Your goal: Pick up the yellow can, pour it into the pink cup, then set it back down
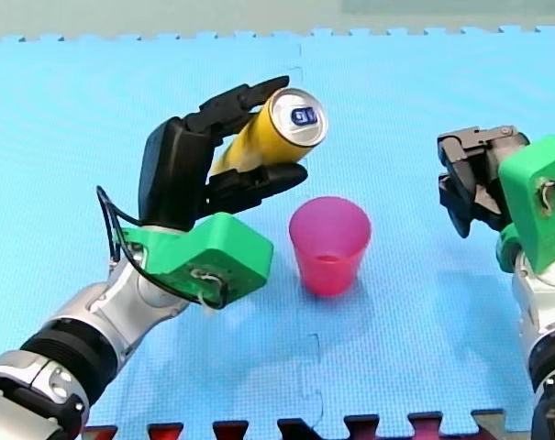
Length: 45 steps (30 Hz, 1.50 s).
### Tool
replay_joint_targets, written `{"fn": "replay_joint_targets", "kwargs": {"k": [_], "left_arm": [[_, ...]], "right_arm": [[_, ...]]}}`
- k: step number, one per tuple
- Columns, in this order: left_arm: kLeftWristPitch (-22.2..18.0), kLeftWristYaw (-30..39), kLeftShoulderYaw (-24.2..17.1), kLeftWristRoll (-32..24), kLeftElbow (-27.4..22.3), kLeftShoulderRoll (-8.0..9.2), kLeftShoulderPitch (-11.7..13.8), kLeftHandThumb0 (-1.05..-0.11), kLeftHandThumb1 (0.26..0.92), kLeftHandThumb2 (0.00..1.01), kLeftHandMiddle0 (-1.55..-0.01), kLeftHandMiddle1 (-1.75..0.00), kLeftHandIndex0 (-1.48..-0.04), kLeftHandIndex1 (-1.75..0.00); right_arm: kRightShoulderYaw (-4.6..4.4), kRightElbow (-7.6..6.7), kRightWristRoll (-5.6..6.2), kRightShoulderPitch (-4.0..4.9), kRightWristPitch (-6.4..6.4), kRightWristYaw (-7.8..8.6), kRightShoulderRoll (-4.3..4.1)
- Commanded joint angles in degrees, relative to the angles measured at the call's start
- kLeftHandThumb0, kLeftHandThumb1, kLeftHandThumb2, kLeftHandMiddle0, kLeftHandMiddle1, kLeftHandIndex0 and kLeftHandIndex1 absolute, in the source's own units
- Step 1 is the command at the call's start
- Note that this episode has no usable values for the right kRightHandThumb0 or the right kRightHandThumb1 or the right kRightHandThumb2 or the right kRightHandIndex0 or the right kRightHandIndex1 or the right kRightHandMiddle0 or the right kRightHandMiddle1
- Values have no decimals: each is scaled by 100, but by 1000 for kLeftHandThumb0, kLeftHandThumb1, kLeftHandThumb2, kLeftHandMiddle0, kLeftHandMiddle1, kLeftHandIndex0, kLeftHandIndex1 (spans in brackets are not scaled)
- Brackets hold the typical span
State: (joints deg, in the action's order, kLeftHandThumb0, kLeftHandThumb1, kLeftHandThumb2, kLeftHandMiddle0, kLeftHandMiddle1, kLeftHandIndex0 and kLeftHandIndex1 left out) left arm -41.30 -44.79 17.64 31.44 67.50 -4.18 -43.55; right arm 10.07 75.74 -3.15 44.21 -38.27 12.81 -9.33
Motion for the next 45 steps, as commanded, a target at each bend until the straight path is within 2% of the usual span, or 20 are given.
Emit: {"fn": "replay_joint_targets", "kwargs": {"k": [1,6,10,16,21,22,23,24,25,27,39,42,45], "left_arm": [[-5,-125,97,100,-1,10,-81,-426,768,0,-1382,-24,-1248,-12],[73,-393,301,362,61,30,-120,-421,764,0,-1402,-30,-1257,-10],[121,-507,412,484,69,70,-135,-416,761,0,-1436,-45,-1261,-7],[218,-883,631,752,79,179,-150,-413,755,0,-1492,-80,-1261,-3],[489,-1272,876,1062,173,309,-194,-411,746,0,-1533,-145,-1257,0],[555,-1345,925,1122,192,332,-204,-408,745,0,-1465,-294,-1256,-1],[603,-1404,962,1165,207,348,-213,-406,745,0,-1324,-575,-1255,-1],[659,-1476,1003,1213,222,366,-223,-403,744,0,-1259,-701,-1256,0],[699,-1530,1035,1243,235,378,-231,-392,744,0,-1217,-787,-1256,0],[740,-1595,1075,1272,252,397,-244,-383,744,1,-1193,-838,-1255,0],[788,-1678,1160,1271,308,455,-248,-370,775,3,-1151,-986,-1242,0],[831,-1699,1203,1293,302,471,-247,-356,780,1,-1187,-821,-1239,0],[925,-1736,1267,1348,295,496,-255,-355,783,1,-1204,-768,-1236,0]], "right_arm": [[-5,4,-12,30,32,-55,-6],[22,15,10,11,27,-150,54],[106,28,105,-2,41,-53,97],[195,35,179,-19,40,111,77],[156,20,124,-30,7,176,11],[155,19,123,-31,5,181,8],[156,18,122,-32,3,184,6],[154,17,120,-33,0,181,6],[152,16,119,-34,-3,178,7],[149,13,117,-35,-12,171,9],[112,13,72,-41,-37,139,7],[109,13,66,-45,-51,128,14],[99,16,53,-44,-52,121,16]]}}
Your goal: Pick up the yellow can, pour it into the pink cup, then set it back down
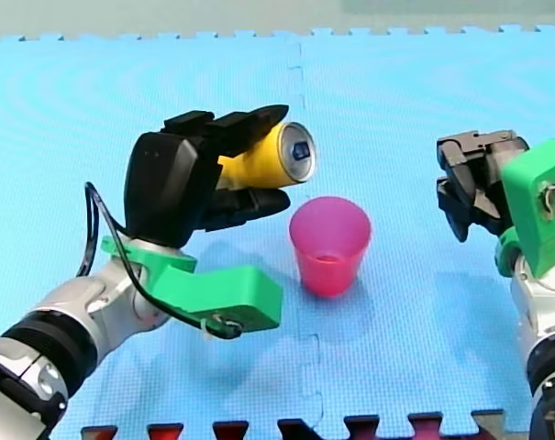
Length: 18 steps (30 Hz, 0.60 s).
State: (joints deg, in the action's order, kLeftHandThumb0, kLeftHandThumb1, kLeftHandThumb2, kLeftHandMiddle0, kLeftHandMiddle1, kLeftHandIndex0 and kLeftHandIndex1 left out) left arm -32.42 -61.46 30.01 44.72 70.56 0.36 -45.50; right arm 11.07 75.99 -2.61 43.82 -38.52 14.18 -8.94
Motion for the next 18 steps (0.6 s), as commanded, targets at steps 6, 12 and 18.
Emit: {"fn": "replay_joint_targets", "kwargs": {"k": [6,12,18], "left_arm": [[227,-302,244,245,-17,126,-113,-343,792,2,-1184,-788,-1241,-2],[294,-535,445,440,-11,218,-166,-334,799,3,-1103,-798,-1211,-1],[308,-498,514,451,-35,281,-194,-313,804,2,-1075,-784,-1197,0]], "right_arm": [[-14,-1,-22,-5,-28,-46,-12],[-16,2,-26,1,-19,-77,-3],[-22,3,-31,6,-16,-92,-6]]}}
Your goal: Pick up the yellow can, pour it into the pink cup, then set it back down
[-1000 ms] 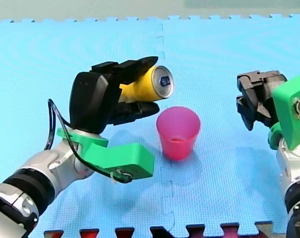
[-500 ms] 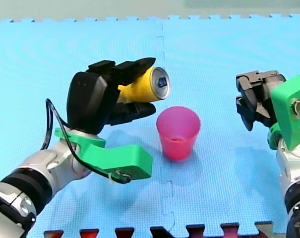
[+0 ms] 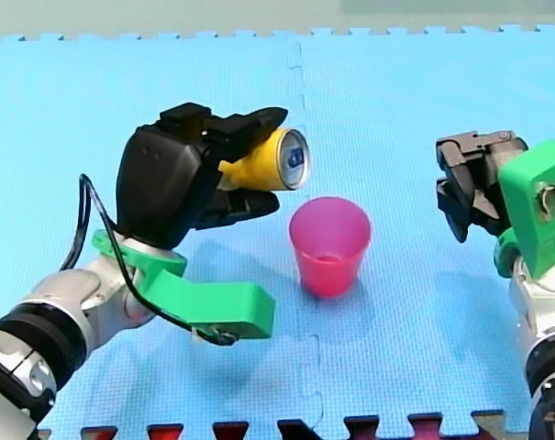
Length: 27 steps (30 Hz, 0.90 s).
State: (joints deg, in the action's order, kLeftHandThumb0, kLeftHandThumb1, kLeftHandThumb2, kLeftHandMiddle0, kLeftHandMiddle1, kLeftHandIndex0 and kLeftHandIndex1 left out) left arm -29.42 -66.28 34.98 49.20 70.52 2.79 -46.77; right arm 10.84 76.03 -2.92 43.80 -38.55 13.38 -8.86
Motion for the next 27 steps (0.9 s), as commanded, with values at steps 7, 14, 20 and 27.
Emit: {"fn": "replay_joint_targets", "kwargs": {"k": [7,14,20,27], "left_arm": [[89,44,117,39,-77,104,-72,-289,808,2,-1057,-753,-1182,0],[239,62,210,105,-159,176,-88,-278,813,2,-1056,-727,-1178,0],[259,59,228,126,-205,204,-69,-271,815,0,-1123,-481,-1176,0],[432,-65,319,247,-220,221,-77,-264,815,0,-1151,-424,-1170,0]], "right_arm": [[-24,-3,-30,7,-21,-50,-16],[-69,-7,-89,-22,-73,-200,7],[-83,-11,-93,-20,-83,-211,1],[-113,-15,-124,-22,-101,-273,7]]}}
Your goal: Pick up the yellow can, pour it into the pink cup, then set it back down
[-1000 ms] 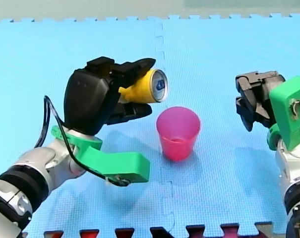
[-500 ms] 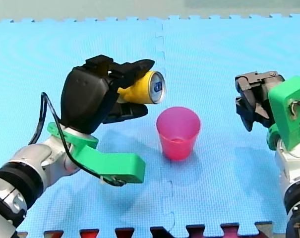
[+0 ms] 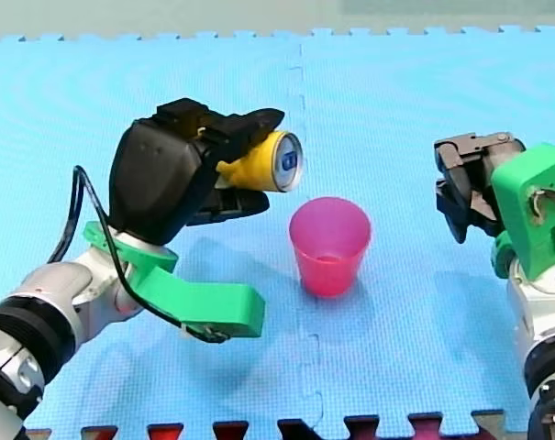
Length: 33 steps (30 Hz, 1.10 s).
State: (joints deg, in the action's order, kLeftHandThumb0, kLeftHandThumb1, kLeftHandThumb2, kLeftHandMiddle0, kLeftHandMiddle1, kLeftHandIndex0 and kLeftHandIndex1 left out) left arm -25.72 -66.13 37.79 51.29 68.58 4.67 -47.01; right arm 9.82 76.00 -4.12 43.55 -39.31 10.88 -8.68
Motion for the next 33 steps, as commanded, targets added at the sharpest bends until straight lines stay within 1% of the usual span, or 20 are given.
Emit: {"fn": "replay_joint_targets", "kwargs": {"k": [1,8,15,22,25,30,33], "left_arm": [[109,-115,64,75,-26,37,-59,-264,815,0,-1149,-419,-1170,0],[305,-248,166,213,-21,52,-73,-257,816,0,-1150,-398,-1181,-5],[451,-365,214,268,-22,40,-67,-257,816,0,-1154,-391,-1202,-14],[641,-501,291,330,-30,39,-64,-268,813,0,-1162,-398,-1228,-25],[733,-560,329,372,-21,35,-70,-275,811,0,-1164,-403,-1233,-27],[746,-552,326,349,-20,29,-76,-284,810,0,-1172,-420,-1238,-29],[635,-476,241,227,-34,9,-54,-285,810,0,-1111,-617,-1250,-40]], "right_arm": [[-13,-13,-8,3,-23,-29,-10],[-9,-11,-11,1,2,-22,-14],[14,-13,16,-1,17,20,-20],[15,-12,11,-3,25,3,-8],[19,-10,18,-4,31,23,-13],[27,-11,26,-6,31,46,-25],[28,-12,29,-9,24,49,-30]]}}
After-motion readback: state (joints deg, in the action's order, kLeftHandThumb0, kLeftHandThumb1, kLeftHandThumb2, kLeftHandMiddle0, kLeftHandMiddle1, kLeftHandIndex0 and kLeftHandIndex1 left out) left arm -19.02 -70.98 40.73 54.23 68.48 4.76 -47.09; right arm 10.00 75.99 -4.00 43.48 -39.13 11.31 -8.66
